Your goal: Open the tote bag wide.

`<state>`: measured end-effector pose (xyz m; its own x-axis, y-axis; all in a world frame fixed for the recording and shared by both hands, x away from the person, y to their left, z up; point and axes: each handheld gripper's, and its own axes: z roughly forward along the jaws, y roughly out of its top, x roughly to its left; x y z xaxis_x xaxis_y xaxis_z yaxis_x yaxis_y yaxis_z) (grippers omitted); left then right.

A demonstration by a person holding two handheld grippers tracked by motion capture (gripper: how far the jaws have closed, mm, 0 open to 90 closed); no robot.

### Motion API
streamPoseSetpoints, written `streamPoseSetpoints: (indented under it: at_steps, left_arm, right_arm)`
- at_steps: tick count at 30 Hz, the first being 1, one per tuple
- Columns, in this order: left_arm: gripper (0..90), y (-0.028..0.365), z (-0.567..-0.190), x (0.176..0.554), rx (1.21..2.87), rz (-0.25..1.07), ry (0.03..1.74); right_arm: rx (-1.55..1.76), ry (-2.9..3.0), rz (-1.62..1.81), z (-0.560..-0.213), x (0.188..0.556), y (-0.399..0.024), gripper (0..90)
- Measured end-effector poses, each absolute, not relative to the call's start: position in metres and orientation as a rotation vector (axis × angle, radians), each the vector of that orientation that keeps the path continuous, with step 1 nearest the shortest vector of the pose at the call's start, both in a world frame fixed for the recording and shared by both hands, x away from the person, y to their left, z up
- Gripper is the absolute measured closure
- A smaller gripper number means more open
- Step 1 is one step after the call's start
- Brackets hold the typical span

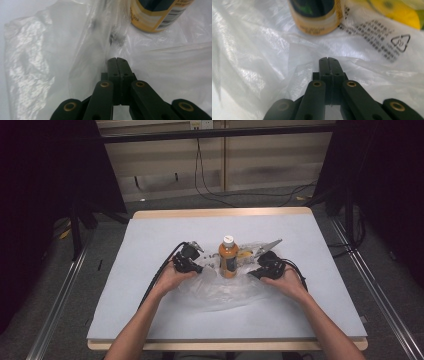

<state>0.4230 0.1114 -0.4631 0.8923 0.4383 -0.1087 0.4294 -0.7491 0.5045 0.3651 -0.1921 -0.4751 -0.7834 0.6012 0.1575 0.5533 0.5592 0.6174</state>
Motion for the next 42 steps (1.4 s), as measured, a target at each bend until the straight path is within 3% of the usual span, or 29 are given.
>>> streamPoseSetpoints:
  at_steps: [25, 31, 36, 42]
  left_arm:
    - [90.0, 0.126, -0.468, 0.417, 2.443, 0.094, 0.687]
    - [90.0, 0.12, -0.474, 0.422, 2.338, 0.09, 0.744]
    - [90.0, 0.121, -0.474, 0.422, 2.352, 0.121, 0.706]
    - [90.0, 0.128, -0.462, 0.413, 2.188, 0.08, 0.687]
  right_arm:
    - [1.023, 2.687, 1.005, -0.473, 0.326, -0.228, 90.0]
    - [1.049, 2.634, 1.04, -0.476, 0.333, -0.225, 90.0]
    - [1.101, 2.571, 1.014, -0.476, 0.339, -0.221, 90.0]
    - [1.091, 2.525, 1.131, -0.469, 0.33, -0.225, 90.0]
